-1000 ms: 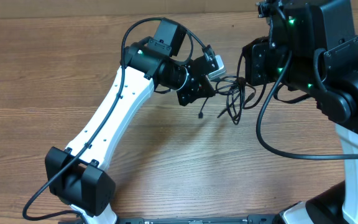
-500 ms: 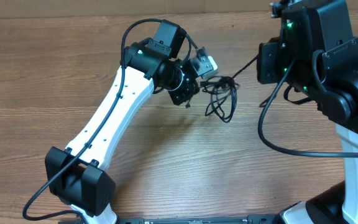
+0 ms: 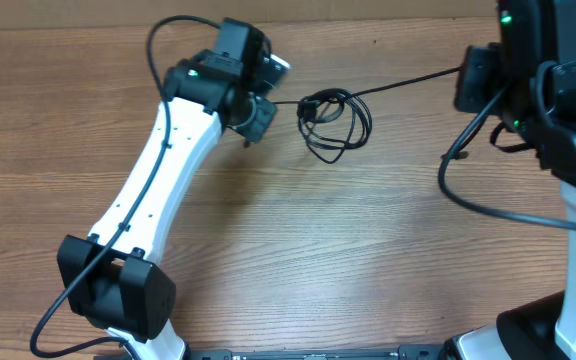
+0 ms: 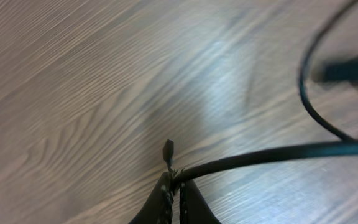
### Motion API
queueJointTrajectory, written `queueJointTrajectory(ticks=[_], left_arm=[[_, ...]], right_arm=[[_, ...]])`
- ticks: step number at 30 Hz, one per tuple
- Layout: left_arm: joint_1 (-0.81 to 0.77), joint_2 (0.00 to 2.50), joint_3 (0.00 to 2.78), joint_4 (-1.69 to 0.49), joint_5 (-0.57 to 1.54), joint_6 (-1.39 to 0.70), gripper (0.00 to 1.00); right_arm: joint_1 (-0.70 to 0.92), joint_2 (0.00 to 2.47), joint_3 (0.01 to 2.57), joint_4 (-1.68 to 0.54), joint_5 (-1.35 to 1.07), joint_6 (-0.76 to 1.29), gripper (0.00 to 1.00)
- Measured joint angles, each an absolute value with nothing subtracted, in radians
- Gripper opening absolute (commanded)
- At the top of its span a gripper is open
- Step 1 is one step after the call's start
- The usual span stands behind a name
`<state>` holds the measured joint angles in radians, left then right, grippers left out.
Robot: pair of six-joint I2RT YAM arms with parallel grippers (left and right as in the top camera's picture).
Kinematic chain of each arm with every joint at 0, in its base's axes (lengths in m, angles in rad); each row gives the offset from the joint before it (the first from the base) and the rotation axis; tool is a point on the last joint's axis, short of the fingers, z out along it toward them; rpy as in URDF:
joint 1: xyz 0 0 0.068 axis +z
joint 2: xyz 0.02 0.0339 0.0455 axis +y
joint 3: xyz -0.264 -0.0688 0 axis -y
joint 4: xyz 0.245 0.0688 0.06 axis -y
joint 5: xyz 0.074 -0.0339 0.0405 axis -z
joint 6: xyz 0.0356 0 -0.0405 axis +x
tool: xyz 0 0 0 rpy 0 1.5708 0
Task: Untangle cables
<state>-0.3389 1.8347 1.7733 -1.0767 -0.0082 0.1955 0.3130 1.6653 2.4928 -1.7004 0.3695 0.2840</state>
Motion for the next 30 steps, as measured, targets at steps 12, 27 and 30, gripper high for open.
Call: queueJointTrajectory(ticks=[12, 27, 30], left_arm=[[-0.31, 1.835, 1.773, -1.069, -0.043, 0.125, 0.04], [-0.308, 1.835, 1.773, -1.015, 0.036, 0.113, 0.04], [-0.305, 1.835, 1.773, -0.999, 0.084, 0.11, 0.04]], right_arm=[[0.196, 1.665, 2.493, -1.7, 0.363, 0.288, 0.04], [0.189, 1.665, 2.485, -1.697, 0.249, 0.286, 0.04], [0.189, 1.666, 2.428, -1.693, 0.219, 0.287, 0.04]])
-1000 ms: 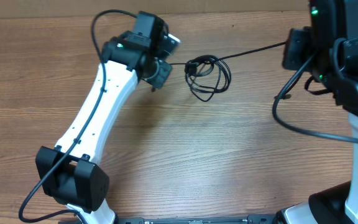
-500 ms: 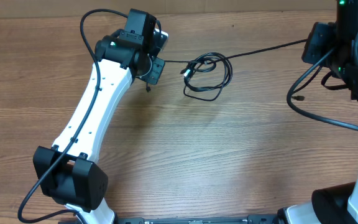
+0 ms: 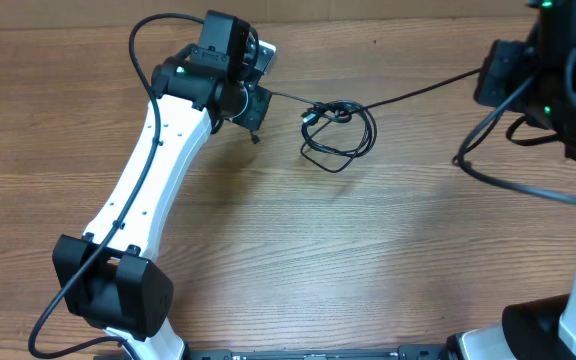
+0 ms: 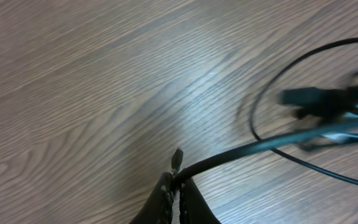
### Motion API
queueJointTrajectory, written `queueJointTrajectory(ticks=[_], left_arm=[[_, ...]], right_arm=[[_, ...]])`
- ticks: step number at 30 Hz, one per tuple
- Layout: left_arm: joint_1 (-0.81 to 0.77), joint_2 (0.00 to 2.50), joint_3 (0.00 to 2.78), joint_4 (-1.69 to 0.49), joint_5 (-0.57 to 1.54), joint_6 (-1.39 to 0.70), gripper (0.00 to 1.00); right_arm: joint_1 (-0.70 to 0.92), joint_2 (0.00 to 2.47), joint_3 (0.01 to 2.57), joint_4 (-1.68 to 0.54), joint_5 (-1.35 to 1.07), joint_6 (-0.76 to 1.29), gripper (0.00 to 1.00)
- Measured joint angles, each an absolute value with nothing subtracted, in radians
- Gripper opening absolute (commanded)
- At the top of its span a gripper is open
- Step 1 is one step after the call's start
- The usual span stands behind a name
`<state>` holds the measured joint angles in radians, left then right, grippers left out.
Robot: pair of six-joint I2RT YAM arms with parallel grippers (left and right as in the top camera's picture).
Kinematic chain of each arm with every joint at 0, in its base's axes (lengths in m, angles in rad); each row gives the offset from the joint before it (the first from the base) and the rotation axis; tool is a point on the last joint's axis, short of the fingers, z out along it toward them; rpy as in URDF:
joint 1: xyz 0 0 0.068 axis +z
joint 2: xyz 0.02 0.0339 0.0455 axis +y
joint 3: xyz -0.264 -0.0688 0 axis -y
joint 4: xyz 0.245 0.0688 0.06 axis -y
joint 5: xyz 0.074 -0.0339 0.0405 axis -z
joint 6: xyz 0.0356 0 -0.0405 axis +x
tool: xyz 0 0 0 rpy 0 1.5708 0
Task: Untangle cables
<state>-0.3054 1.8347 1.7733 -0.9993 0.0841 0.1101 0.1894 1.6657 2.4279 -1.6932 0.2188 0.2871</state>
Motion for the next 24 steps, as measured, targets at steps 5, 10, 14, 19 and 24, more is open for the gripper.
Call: queueJointTrajectory(ticks=[5, 10, 14, 19, 24], left_arm=[[-0.305, 1.835, 1.773, -0.997, 0.13, 0.11, 0.04], [-0.305, 1.835, 1.773, -0.998, 0.145, 0.11, 0.04], [-0.305, 1.835, 1.773, -0.997, 0.146, 0.106, 0.04], [-0.305, 1.835, 1.773, -0.998, 0.147, 0.103, 0.04], [-0.305, 1.835, 1.773, -0.998, 0.146, 0.103, 0.04]], right_arm=[[0.189, 1.693, 2.274, -1.637, 0.194, 0.287, 0.04], [0.189, 1.735, 2.051, -1.48, 0.152, 0.287, 0.04], [0.189, 1.744, 1.892, -1.385, 0.126, 0.287, 0.04], [0.187, 1.744, 1.794, -1.343, 0.112, 0.293, 0.3], [0.184, 1.744, 1.787, -1.337, 0.108, 0.287, 1.0]])
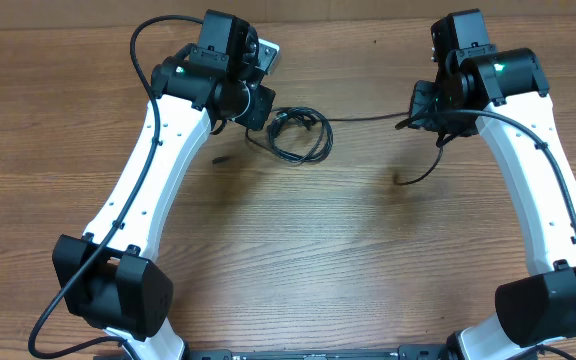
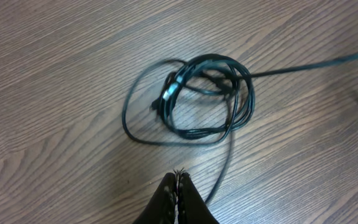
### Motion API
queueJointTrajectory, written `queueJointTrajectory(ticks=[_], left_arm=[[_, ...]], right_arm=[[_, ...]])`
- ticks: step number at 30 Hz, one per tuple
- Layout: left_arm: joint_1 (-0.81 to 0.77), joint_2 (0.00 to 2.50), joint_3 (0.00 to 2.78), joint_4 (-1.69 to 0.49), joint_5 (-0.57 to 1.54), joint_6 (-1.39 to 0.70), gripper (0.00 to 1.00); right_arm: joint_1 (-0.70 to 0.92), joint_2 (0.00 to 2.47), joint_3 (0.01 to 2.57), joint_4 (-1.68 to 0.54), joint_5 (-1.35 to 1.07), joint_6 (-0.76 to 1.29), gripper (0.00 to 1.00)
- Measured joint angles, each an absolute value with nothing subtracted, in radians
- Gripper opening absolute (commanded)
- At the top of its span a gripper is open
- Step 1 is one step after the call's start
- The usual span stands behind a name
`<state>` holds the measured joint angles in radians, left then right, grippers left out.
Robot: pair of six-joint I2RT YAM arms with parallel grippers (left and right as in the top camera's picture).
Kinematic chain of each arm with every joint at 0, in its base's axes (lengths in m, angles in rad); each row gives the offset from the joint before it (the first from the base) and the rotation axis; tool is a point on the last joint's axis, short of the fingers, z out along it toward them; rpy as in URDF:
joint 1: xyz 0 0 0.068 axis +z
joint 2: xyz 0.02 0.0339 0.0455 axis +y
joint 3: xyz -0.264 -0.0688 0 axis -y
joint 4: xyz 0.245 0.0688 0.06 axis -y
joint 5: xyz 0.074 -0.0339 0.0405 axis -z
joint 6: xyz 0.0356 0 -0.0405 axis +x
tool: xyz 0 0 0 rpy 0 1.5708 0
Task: Untangle cables
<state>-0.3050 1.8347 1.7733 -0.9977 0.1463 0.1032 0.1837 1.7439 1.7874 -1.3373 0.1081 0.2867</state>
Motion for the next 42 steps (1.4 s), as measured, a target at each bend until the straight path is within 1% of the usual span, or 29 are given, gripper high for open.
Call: queueJointTrajectory(ticks=[7, 12, 13, 14, 15, 16, 17, 21, 27, 31, 37, 39, 42], left_arm=[[-0.305, 1.835, 1.773, -0.997, 0.146, 0.103, 0.04], [-0.305, 1.835, 1.773, -0.997, 0.146, 0.103, 0.05], [-0.305, 1.835, 1.773, -0.998, 0.147, 0.103, 0.07], [-0.305, 1.835, 1.773, -0.997, 0.146, 0.104, 0.34], [-0.305, 1.835, 1.773, -0.998, 0.146, 0.103, 0.49], [-0.305, 1.835, 1.773, -0.997, 0.147, 0.103, 0.81], [-0.305, 1.835, 1.773, -0.997, 0.146, 0.103, 1.0], [-0.305, 1.835, 1.773, -0.998, 0.138, 0.103, 1.0], [-0.303, 1.835, 1.773, -0.997, 0.09, 0.099, 1.0], [-0.297, 1.835, 1.773, -0.997, 0.031, 0.097, 0.99], [-0.253, 1.835, 1.773, -0.997, -0.076, 0.045, 1.0], [-0.229, 1.835, 1.773, -0.998, -0.091, 0.021, 0.99], [-0.184, 1.835, 1.773, -1.002, -0.093, -0.009, 1.0]], right_arm=[[0.184, 1.744, 1.789, -1.333, 0.09, 0.282, 1.0], [0.184, 1.744, 1.809, -1.336, -0.054, 0.204, 1.0], [0.184, 1.744, 1.809, -1.34, -0.093, 0.184, 1.0], [0.184, 1.744, 1.809, -1.343, -0.133, 0.165, 1.0], [0.184, 1.744, 1.809, -1.344, -0.146, 0.159, 1.0], [0.184, 1.744, 1.809, -1.345, -0.171, 0.149, 1.0], [0.184, 1.744, 1.809, -1.345, -0.189, 0.14, 1.0], [0.184, 1.744, 1.796, -1.314, -0.259, 0.127, 1.0], [0.186, 1.744, 1.647, -1.129, -0.4, 0.167, 1.0], [0.201, 1.797, 1.626, -1.089, -0.466, 0.213, 1.0], [0.266, 1.928, 1.623, -0.915, -0.525, 0.408, 1.0], [0.286, 1.963, 1.62, -0.817, -0.542, 0.475, 1.0], [0.303, 2.005, 1.617, -0.68, -0.576, 0.519, 1.0]])
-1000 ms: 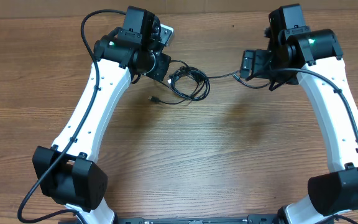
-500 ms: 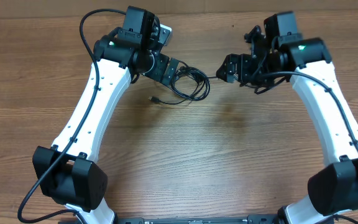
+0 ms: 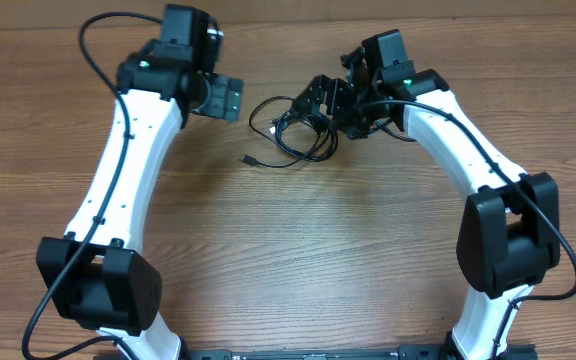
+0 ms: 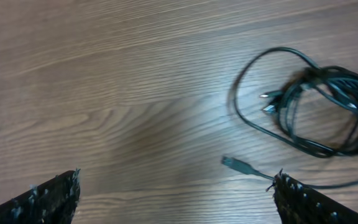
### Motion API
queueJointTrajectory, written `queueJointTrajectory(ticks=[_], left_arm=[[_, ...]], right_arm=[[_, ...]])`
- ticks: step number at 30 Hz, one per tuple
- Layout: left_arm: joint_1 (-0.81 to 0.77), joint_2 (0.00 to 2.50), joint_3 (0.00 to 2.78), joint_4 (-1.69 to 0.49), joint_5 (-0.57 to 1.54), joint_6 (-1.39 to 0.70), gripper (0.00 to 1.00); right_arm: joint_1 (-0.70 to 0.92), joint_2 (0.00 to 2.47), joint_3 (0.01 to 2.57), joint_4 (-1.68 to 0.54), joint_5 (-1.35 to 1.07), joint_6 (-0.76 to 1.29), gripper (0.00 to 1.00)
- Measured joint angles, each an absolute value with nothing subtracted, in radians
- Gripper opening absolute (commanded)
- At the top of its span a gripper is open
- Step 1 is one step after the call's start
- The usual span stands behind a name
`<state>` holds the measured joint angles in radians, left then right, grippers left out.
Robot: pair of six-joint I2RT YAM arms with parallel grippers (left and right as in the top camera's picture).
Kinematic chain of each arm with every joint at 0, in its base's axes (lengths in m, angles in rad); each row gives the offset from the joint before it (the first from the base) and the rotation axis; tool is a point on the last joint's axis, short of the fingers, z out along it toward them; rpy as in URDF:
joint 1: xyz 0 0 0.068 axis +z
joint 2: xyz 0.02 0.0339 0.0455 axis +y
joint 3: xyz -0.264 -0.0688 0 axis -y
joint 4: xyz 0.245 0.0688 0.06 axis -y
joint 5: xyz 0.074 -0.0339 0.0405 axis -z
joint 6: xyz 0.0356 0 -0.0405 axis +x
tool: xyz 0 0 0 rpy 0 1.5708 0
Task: Untangle cables
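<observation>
The black cable lies in a tangled bundle (image 3: 293,125) on the wooden table, with one plug end (image 3: 251,160) trailing out at its lower left. In the left wrist view the bundle (image 4: 319,106) is at the right and the loose plug (image 4: 235,163) is near the right fingertip. My left gripper (image 3: 224,98) (image 4: 179,205) stands wide open just left of the bundle, holding nothing. My right gripper (image 3: 335,106) sits at the bundle's upper right edge. Its fingers look spread, and the dark cable hides part of them.
A bare wooden table (image 3: 298,260) stretches in front of the bundle. Both white arms arch over the table's sides, the left arm (image 3: 118,200) and the right arm (image 3: 478,150). A brown wall edge runs along the back.
My left gripper has opened, let go of the cable and sits further left. My right gripper has come from the right side to the bundle. A plug end now lies free beside the bundle.
At first my left gripper was shut on the cable, which ran taut to my right arm at the far right. It then stood further left, still taut. Later my right arm was closer and the cable slack. Now the cable lies bunched, my left gripper open.
</observation>
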<state>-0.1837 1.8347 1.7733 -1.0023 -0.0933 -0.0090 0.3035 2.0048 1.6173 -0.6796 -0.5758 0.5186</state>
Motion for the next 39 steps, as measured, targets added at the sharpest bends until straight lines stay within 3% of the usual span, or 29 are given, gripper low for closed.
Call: queueJointTrajectory(ticks=[5, 16, 30, 35, 39], left_arm=[[-0.142, 1.835, 1.773, -1.016, -0.028, -0.016, 1.0], [-0.142, 1.835, 1.773, -1.015, 0.136, 0.029, 1.0], [-0.144, 1.835, 1.773, -1.017, 0.196, 0.03, 1.0], [-0.157, 1.835, 1.773, -1.017, 0.199, 0.031, 1.0], [-0.163, 1.835, 1.773, -1.017, 0.199, 0.033, 1.0]], right_arm=[[0.305, 2.042, 1.616, -0.616, -0.579, 0.356, 1.0], [0.307, 2.059, 1.616, -0.637, -0.348, -0.034, 1.0], [0.381, 2.169, 1.617, -0.556, -0.249, -0.2, 1.0], [0.438, 2.216, 1.617, -0.519, -0.183, -0.226, 0.84], [0.456, 2.223, 1.617, -0.489, -0.141, -0.242, 0.64]])
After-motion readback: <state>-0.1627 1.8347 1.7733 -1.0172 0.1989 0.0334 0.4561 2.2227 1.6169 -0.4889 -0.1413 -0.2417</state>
